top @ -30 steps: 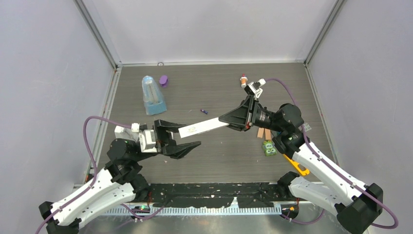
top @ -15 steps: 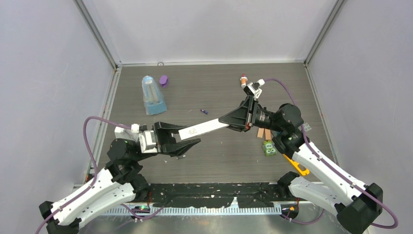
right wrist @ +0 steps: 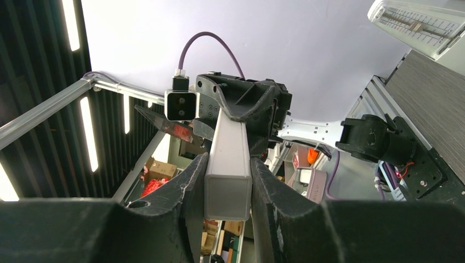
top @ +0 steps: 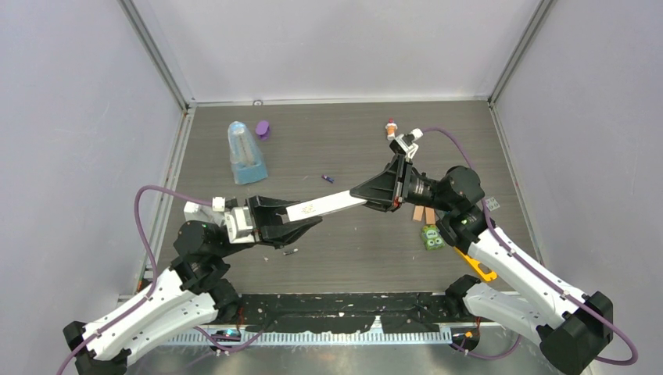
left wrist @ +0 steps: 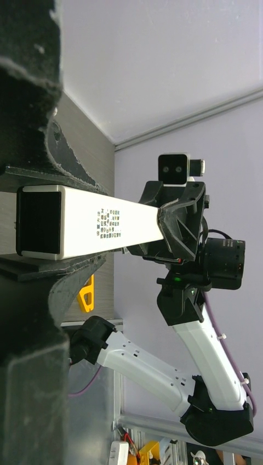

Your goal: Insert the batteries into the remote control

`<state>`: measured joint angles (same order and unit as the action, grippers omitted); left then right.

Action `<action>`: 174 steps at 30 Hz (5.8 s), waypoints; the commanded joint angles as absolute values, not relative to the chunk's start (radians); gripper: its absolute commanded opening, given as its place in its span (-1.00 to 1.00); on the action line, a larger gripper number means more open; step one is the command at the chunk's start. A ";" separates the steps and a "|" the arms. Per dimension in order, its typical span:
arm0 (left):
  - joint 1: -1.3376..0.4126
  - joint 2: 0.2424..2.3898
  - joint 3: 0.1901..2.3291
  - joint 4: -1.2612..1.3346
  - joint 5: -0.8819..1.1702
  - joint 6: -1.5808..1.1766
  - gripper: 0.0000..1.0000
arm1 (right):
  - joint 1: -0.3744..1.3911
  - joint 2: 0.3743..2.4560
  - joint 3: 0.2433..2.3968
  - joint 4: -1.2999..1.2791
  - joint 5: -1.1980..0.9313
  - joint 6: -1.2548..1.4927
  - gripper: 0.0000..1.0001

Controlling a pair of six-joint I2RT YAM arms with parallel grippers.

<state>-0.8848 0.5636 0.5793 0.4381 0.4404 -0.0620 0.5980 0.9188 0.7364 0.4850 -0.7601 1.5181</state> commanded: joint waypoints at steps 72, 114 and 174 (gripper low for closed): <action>-0.888 0.572 0.571 0.519 0.464 -0.080 -1.00 | 0.595 0.936 0.722 0.539 -0.799 1.472 -0.45; -0.888 0.487 0.564 0.511 0.226 -0.201 -1.00 | 0.618 1.025 0.698 0.704 -0.811 1.419 -0.08; -0.888 0.530 0.686 0.020 0.238 0.050 -1.00 | 0.600 0.926 0.942 -0.142 -0.618 0.883 -0.66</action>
